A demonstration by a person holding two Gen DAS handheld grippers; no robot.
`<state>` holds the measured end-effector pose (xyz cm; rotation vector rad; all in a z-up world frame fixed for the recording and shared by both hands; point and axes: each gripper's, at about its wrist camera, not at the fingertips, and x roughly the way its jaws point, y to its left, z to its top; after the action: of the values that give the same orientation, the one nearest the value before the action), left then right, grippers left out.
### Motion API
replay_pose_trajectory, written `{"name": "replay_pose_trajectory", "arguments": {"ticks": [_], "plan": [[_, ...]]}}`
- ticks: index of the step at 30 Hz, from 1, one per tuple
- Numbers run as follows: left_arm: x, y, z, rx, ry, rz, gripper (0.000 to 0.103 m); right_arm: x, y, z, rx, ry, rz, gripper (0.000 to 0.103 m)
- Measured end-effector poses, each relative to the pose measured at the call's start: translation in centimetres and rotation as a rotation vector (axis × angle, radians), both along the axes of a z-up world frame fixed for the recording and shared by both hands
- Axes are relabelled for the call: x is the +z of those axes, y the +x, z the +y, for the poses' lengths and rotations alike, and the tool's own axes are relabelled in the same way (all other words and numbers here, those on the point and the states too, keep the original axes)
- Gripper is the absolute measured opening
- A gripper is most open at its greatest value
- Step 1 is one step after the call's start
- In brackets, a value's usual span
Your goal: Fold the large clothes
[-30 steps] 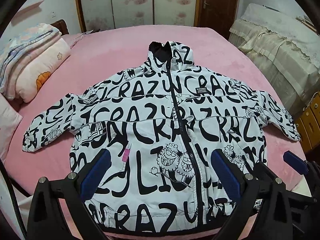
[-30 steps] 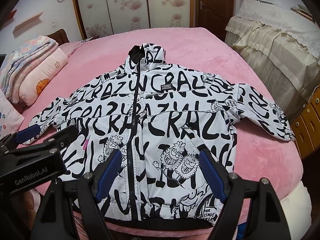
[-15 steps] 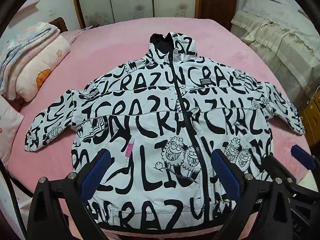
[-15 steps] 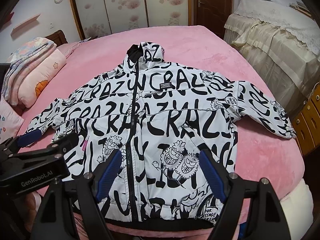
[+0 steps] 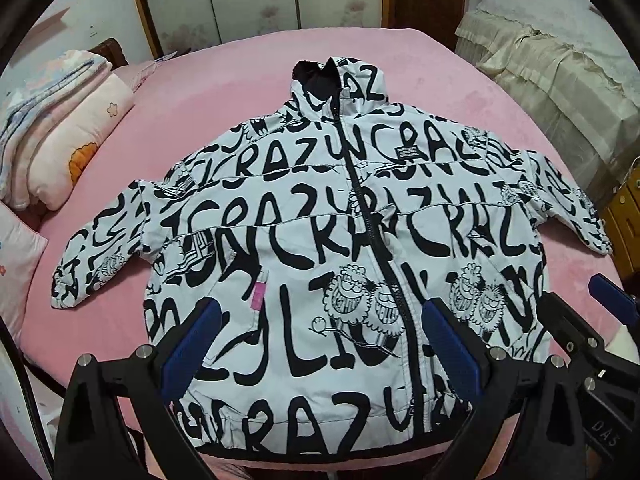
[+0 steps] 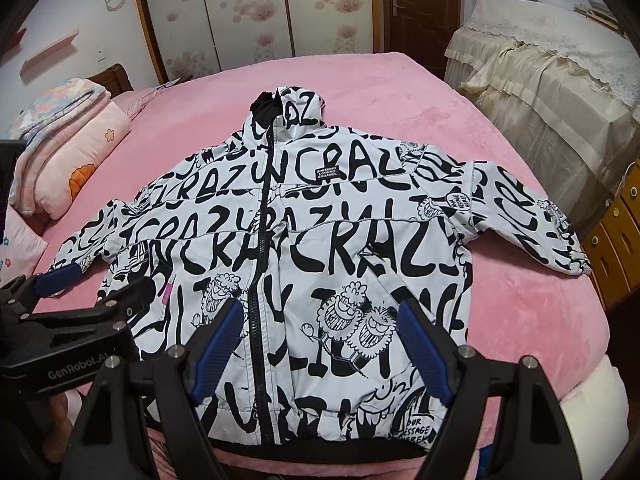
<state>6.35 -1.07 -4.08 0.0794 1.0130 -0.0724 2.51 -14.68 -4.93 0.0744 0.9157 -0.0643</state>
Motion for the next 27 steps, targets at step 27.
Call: {"name": "replay_pose_trajectory", "arguments": {"ticks": [27], "plan": [[8.5,3.4,-13.3,-0.145,0.034,-0.287,0.1,7.8,0.3,-11.8,-0.137,-0.061,-0.199,0.08]]}}
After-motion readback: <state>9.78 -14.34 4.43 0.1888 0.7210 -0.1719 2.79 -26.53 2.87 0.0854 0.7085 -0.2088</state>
